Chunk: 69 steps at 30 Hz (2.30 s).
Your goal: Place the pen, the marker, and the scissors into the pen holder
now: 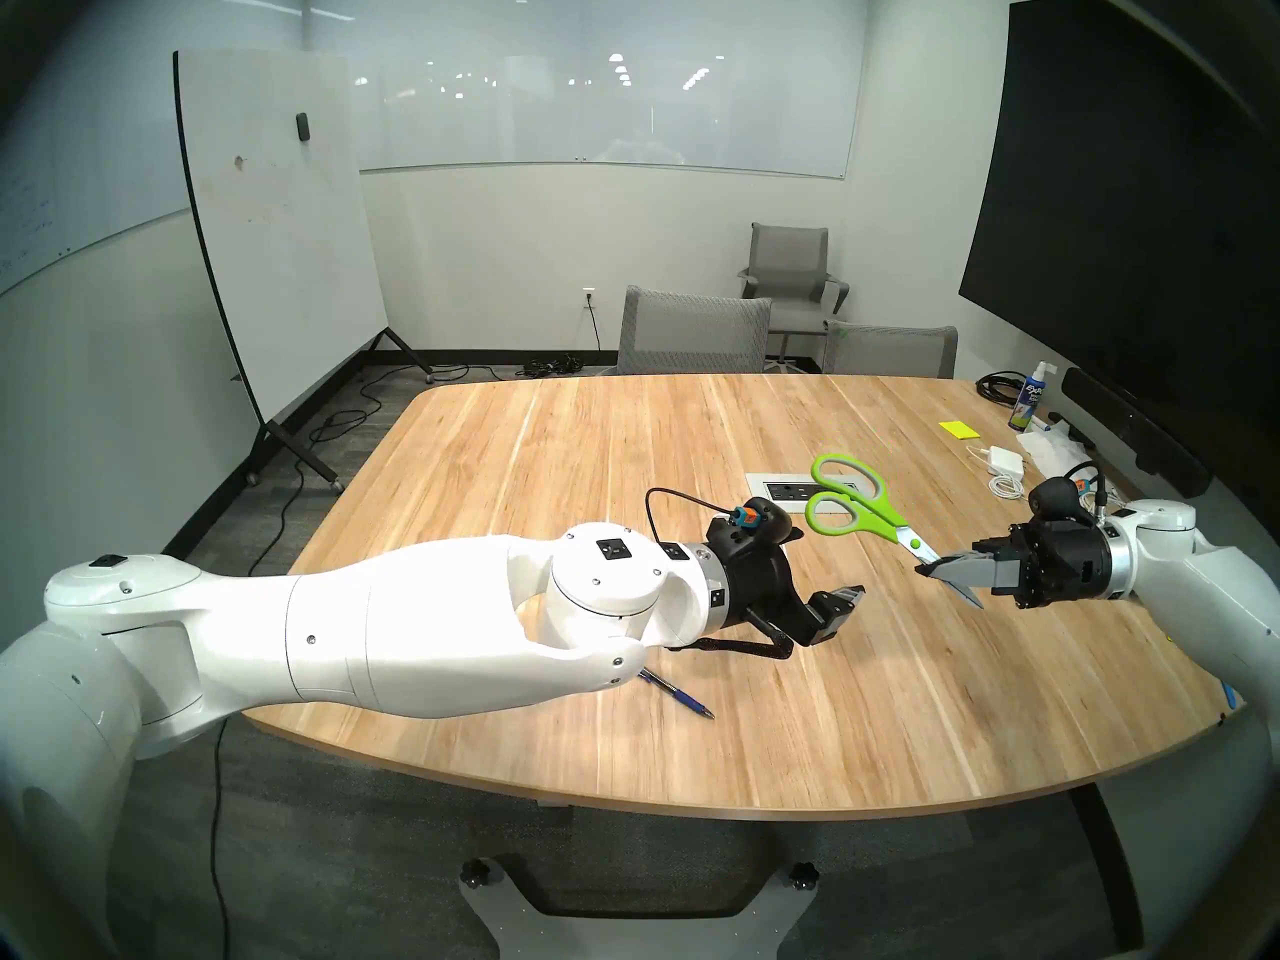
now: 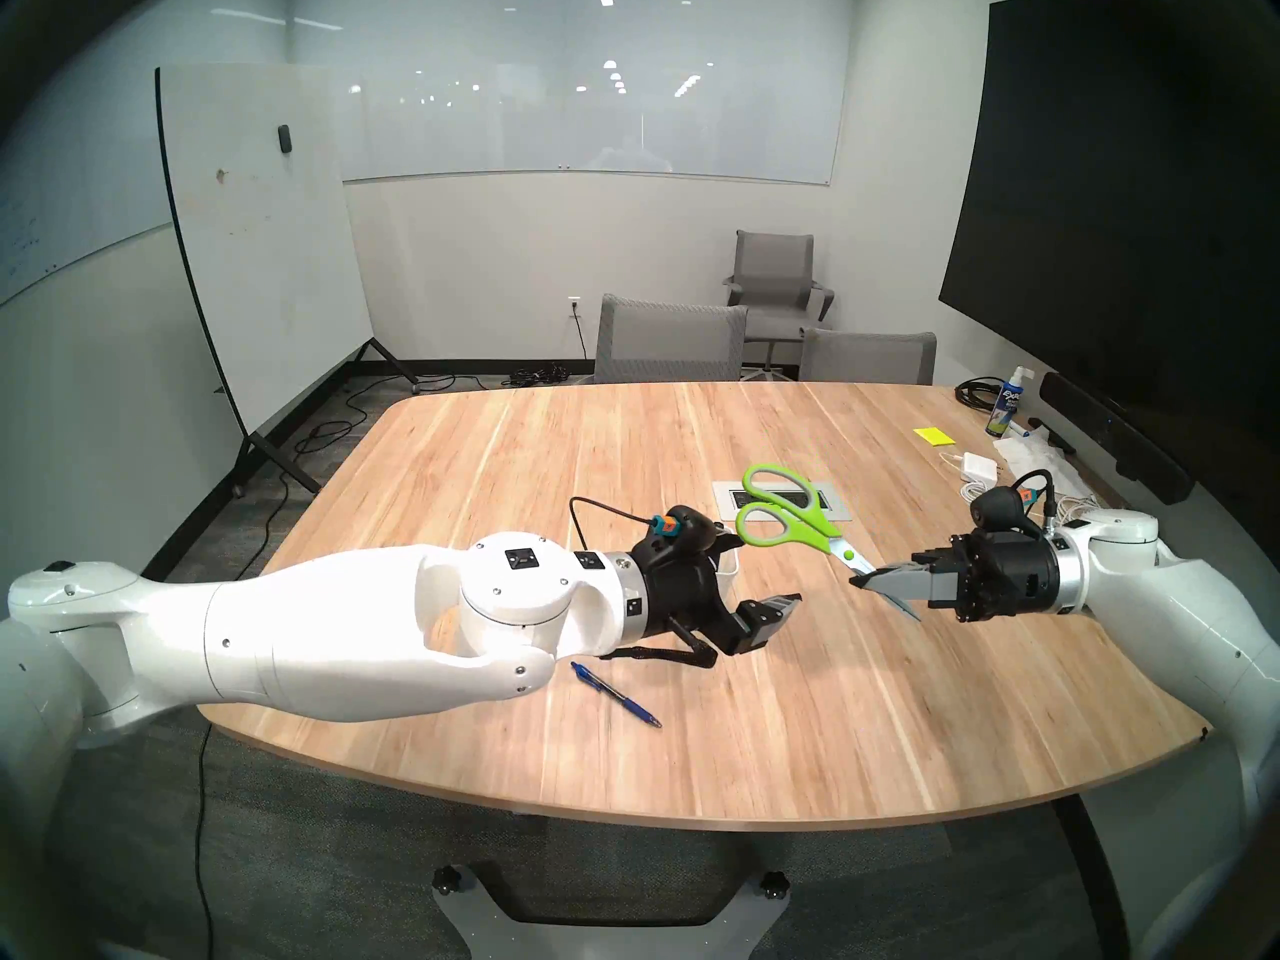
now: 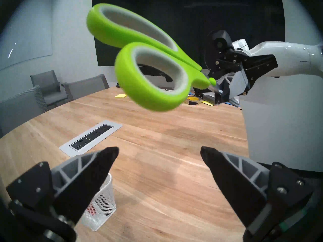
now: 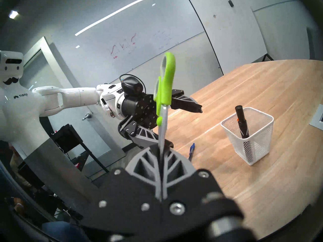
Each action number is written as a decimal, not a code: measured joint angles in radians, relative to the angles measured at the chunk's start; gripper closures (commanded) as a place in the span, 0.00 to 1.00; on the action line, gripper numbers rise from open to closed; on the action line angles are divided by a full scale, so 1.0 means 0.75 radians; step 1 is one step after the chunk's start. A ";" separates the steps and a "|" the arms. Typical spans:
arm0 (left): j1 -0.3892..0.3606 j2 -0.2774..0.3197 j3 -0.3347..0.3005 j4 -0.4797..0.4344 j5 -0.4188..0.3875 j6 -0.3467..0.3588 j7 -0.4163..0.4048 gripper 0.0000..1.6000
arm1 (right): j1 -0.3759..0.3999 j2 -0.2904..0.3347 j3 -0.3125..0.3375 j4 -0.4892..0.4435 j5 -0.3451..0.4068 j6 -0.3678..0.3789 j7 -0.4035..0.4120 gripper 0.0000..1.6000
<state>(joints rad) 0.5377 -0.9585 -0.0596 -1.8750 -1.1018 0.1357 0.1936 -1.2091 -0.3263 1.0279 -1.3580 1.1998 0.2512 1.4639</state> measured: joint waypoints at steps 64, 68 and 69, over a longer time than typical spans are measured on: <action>0.208 0.151 -0.036 -0.287 0.101 -0.363 0.286 0.00 | -0.115 0.001 0.066 -0.042 0.031 -0.191 -0.135 1.00; 0.217 0.153 -0.042 -0.300 0.108 -0.373 0.329 0.00 | -0.130 0.005 0.066 -0.049 0.031 -0.209 -0.150 1.00; 0.219 0.153 -0.043 -0.302 0.109 -0.375 0.339 0.00 | -0.133 0.005 0.067 -0.050 0.031 -0.213 -0.153 1.00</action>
<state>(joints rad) 0.7019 -0.8440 -0.0920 -2.1012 -1.0204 -0.1457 0.4478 -1.3087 -0.3222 1.0779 -1.3956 1.2228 0.0916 1.3493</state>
